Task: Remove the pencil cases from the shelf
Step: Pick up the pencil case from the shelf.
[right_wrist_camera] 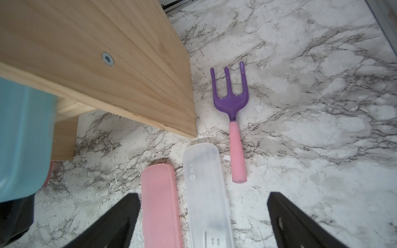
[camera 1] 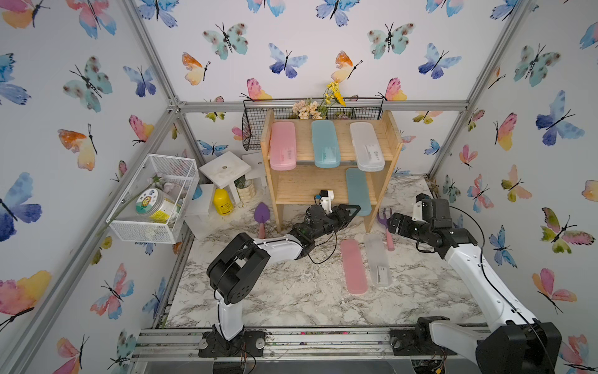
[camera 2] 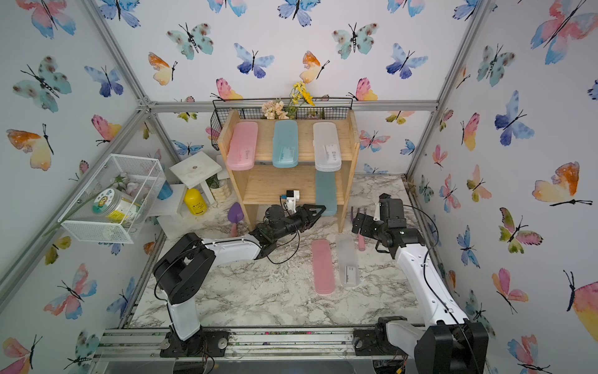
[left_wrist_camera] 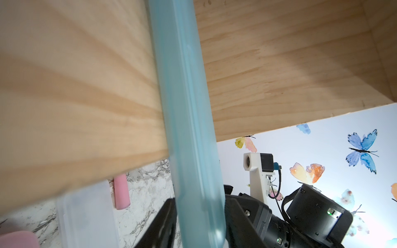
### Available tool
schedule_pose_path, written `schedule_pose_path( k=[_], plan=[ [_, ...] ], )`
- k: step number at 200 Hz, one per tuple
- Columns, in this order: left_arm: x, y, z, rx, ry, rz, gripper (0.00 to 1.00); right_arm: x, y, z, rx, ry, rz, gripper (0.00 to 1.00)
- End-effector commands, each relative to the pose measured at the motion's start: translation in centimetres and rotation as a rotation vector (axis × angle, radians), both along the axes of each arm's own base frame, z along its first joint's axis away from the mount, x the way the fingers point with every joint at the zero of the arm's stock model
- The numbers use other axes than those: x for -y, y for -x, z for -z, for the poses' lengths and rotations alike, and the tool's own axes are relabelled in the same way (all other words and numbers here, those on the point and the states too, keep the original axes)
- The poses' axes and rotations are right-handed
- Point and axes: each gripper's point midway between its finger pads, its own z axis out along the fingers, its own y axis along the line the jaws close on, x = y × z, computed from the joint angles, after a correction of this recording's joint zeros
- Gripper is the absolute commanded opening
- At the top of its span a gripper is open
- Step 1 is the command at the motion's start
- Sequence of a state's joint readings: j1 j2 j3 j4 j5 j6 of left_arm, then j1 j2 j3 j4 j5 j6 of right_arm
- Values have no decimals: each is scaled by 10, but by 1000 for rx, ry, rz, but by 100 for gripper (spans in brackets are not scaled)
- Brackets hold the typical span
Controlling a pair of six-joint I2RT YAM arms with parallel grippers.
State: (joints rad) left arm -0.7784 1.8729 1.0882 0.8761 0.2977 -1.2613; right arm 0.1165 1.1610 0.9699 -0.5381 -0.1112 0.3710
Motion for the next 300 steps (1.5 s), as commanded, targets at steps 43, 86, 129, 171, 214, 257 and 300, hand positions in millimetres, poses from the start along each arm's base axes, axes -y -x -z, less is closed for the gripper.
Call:
schedule_pose_path(
  k=[43, 86, 129, 171, 214, 257, 300],
  plan=[
    [-8, 6, -3, 38, 7, 3, 29, -6, 0, -19, 59, -15, -55, 99],
    [-44, 29, -2, 160, -92, -87, 24, -33, 14, -74, 221, -132, -195, 99],
    [-88, 67, 10, 317, -404, -235, 20, -59, 37, -121, 304, -293, -297, 99],
    [-113, 101, 19, 391, -595, -293, 18, -95, 50, -138, 330, -422, -365, 99],
    [-127, 117, 25, 387, -626, -309, 18, -162, 62, -139, 308, -433, -479, 99],
    [-133, 124, 17, 394, -609, -326, 18, -220, 67, -113, 259, -434, -550, 99],
    [-142, 129, 16, 390, -595, -338, 19, -246, 57, -98, 238, -429, -564, 99]
  ],
)
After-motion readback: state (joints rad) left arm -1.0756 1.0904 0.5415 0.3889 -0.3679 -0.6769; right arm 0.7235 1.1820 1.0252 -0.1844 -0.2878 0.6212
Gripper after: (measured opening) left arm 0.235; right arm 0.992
